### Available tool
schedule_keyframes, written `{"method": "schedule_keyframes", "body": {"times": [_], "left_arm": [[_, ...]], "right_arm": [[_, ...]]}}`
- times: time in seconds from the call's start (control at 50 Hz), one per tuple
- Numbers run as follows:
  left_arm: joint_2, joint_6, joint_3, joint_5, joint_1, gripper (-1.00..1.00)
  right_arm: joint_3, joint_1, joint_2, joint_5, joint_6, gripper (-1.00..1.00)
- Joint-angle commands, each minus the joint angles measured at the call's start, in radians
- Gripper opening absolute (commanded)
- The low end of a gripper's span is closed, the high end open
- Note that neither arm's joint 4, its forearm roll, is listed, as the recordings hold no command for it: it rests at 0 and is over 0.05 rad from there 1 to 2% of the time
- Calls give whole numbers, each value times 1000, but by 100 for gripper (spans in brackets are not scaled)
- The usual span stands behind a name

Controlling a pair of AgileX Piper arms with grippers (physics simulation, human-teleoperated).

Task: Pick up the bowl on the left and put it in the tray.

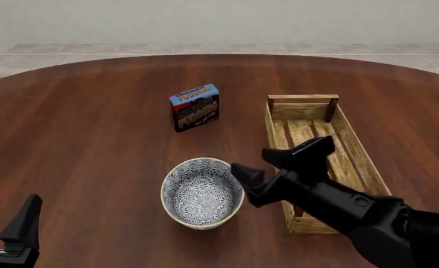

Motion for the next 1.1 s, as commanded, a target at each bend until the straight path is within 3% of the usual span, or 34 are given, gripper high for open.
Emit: {"method": "schedule_keyframes", "body": {"times": [0.02,0.36,1.1], "left_arm": [[0,0,0,0,0,100],[0,0,0,0,0,100],[0,0,0,0,0,100]], "right_arm": [[-7,-4,99,-61,16,100],[-18,-51,232,-143,47,100],[-108,-44,513,-217,145,100]]}}
